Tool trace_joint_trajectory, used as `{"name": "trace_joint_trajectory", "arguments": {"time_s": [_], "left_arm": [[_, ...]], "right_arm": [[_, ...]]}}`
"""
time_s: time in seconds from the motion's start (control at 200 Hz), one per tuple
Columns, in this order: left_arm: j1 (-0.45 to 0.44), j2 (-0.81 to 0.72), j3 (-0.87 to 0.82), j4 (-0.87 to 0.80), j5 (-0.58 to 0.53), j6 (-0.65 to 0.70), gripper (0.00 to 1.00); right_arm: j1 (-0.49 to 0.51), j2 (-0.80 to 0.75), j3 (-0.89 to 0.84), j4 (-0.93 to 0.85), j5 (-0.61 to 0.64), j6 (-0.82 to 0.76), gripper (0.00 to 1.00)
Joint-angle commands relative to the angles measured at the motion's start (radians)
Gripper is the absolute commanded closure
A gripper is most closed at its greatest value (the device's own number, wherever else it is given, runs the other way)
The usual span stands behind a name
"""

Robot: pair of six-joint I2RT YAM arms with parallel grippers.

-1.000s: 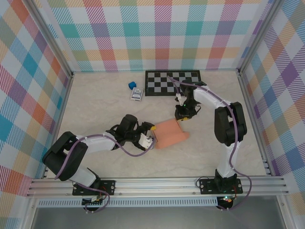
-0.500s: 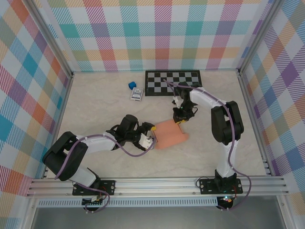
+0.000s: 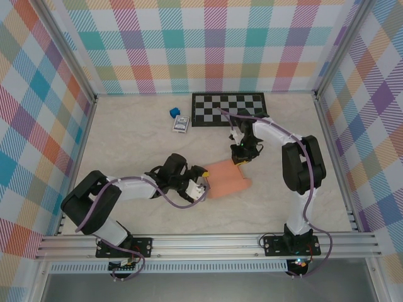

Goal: Fold the paper box

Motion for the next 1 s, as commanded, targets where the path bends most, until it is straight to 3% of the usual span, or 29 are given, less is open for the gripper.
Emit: {"name": "trace_joint_trajectory", "arguments": {"time_s": [0.0,0.265,0.69,0.995], "left_arm": [[-0.020,0.038,0.038,0.003,0.046,0.039,0.13],[-0.031,0.024,0.010,-0.033,0.031,0.091,0.13],[-0.106,0.111,-0.006,0.040,-0.057,0.190,0.14],[-0.136,0.090,-0.030,0.114,-0.101,0.194,0.31]], "right_arm": [[0.007,0.028,-0.036,-0.010,0.018,-0.017,0.88],[-0.016,0.046,-0.019,-0.009,-0.001,-0.047,0.95],[-0.010,-0.014,-0.100,0.028,-0.175,-0.075,0.95],[-0.015,-0.011,-0.082,0.006,-0.231,-0.055,0.90]]}}
